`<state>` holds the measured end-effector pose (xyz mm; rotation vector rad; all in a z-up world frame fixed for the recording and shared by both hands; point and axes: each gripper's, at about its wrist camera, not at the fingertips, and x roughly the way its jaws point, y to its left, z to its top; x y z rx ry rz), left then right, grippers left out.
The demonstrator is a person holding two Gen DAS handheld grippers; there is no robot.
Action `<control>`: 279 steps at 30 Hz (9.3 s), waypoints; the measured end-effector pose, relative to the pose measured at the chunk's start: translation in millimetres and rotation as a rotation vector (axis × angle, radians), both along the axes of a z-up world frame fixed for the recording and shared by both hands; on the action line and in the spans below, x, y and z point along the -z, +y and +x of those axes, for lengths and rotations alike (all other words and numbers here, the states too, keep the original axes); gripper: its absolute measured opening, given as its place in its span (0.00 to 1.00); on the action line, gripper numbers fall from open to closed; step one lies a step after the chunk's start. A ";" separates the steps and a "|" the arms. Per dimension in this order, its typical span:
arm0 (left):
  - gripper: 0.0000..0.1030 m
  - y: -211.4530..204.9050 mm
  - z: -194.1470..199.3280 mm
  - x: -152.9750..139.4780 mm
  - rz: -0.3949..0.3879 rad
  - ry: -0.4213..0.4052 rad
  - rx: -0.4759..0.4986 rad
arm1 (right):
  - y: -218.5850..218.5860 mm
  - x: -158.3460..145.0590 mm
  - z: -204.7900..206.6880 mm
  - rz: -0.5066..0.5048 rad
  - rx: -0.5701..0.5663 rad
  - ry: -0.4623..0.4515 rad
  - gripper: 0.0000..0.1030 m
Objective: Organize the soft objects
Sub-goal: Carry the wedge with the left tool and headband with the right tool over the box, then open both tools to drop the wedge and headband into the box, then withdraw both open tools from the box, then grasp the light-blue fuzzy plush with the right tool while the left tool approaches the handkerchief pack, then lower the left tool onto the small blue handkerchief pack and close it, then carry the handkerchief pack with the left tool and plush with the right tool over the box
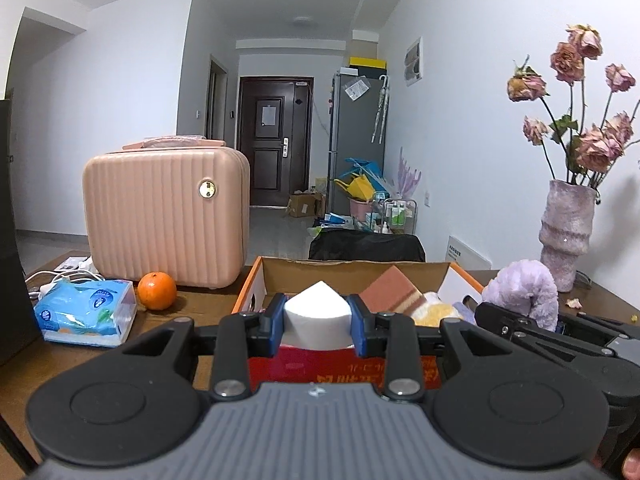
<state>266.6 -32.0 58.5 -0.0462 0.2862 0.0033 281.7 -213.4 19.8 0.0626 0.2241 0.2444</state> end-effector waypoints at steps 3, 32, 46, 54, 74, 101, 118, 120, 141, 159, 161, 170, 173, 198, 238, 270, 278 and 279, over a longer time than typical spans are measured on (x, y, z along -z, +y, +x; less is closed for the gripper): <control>0.32 2.5 10.2 -1.5 -0.011 -0.001 -0.004 | 2.4 -1.5 11.0 -0.009 0.003 -0.001 0.19; 0.32 1.9 106.8 3.4 -0.038 0.025 0.000 | 10.5 -3.3 105.1 0.000 0.071 0.032 0.19; 0.32 -3.0 145.1 11.9 -0.027 0.057 0.004 | -1.4 -7.5 152.8 -0.017 0.126 0.096 0.19; 0.32 -3.6 158.5 19.3 -0.015 0.077 0.000 | -3.9 -4.8 175.4 -0.027 0.139 0.136 0.20; 0.81 2.3 164.6 27.5 -0.008 0.118 -0.051 | -8.0 -5.0 175.7 -0.020 0.149 0.126 0.85; 1.00 21.6 143.7 24.1 -0.031 0.112 -0.136 | -12.7 -13.3 147.5 -0.004 0.161 0.104 1.00; 1.00 24.9 95.3 23.2 -0.022 0.085 -0.114 | -10.9 -16.5 89.8 -0.064 0.140 0.061 1.00; 1.00 25.5 89.3 23.4 -0.024 0.082 -0.110 | -11.6 -15.5 83.0 -0.068 0.137 0.058 1.00; 1.00 26.2 19.7 30.1 -0.003 0.089 -0.014 | -19.8 9.8 -2.2 -0.159 0.120 0.050 1.00; 1.00 16.3 -33.0 47.7 0.018 0.158 0.066 | -46.4 24.6 -39.1 -0.137 0.151 0.142 1.00; 1.00 15.4 -36.2 49.5 0.018 0.166 0.072 | -49.1 27.2 -35.8 -0.133 0.165 0.165 1.00; 1.00 11.8 -33.4 57.3 0.025 0.199 0.085 | -54.1 44.9 -12.1 -0.157 0.216 0.276 1.00; 1.00 13.0 -32.8 57.8 0.020 0.204 0.083 | -57.7 52.3 0.0 -0.155 0.233 0.332 1.00; 1.00 13.5 -27.7 61.2 0.023 0.226 0.072 | -66.4 62.5 25.2 -0.103 0.208 0.393 0.72; 0.90 24.5 70.3 91.8 0.081 0.396 0.009 | -65.8 41.2 -2.5 -0.065 0.231 0.223 0.72; 0.51 22.7 54.0 82.6 0.073 0.330 0.002 | -64.0 40.7 -3.9 -0.063 0.215 0.217 0.72; 0.51 17.7 40.3 72.0 0.059 0.290 0.007 | -59.6 37.8 -8.3 -0.058 0.191 0.200 0.72; 0.51 16.6 38.0 71.0 0.058 0.285 0.008 | -58.5 37.4 -9.3 -0.057 0.186 0.197 0.72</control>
